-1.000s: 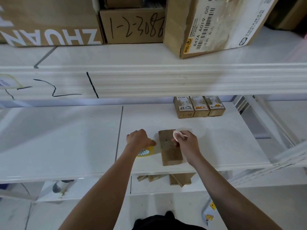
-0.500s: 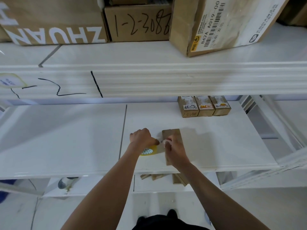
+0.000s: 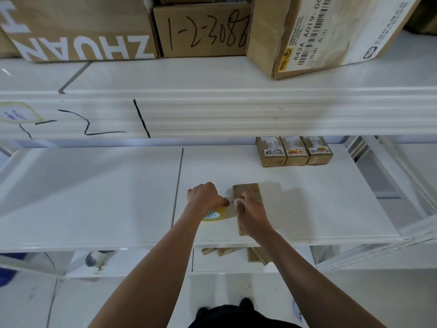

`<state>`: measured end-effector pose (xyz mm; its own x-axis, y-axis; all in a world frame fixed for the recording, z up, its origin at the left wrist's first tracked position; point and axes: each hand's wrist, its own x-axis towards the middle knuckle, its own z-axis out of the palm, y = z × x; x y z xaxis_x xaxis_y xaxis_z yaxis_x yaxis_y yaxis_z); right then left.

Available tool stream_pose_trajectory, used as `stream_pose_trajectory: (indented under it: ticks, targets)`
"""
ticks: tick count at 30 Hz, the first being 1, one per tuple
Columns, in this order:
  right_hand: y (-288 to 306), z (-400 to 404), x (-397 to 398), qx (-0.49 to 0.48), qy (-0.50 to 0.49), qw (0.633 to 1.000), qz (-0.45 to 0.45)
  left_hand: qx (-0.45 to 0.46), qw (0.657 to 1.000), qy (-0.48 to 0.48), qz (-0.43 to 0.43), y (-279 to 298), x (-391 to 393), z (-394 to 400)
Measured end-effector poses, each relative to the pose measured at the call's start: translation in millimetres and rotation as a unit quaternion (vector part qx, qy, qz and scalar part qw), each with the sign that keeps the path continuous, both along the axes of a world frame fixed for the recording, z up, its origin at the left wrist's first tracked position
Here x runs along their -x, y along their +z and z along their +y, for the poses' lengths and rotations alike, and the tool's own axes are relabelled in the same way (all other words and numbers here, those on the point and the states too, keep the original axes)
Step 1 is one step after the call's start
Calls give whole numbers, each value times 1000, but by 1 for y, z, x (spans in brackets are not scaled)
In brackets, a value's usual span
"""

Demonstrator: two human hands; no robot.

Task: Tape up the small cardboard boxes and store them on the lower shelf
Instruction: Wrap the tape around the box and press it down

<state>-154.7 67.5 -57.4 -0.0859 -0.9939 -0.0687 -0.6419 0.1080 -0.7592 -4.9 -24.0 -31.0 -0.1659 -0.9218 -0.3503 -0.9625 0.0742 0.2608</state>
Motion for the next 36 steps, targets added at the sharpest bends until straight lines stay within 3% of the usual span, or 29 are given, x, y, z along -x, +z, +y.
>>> stream_pose_trajectory:
  ticks: [15,21,29,36]
  targets:
    - [11,-2,0,-42,7,999,-14,-7,1000,6,-9,-1,2,-2]
    - [6,2,1,3,-84,995,-45,-6,1000,-23,-7,1,4,-2]
    - [5,-6,6,-25,-235,946,-224,-27,993,-117,-17,14,15,-5]
    - [5,-8,8,-44,-253,935,-245,-109,992,-69,11,18,12,-14]
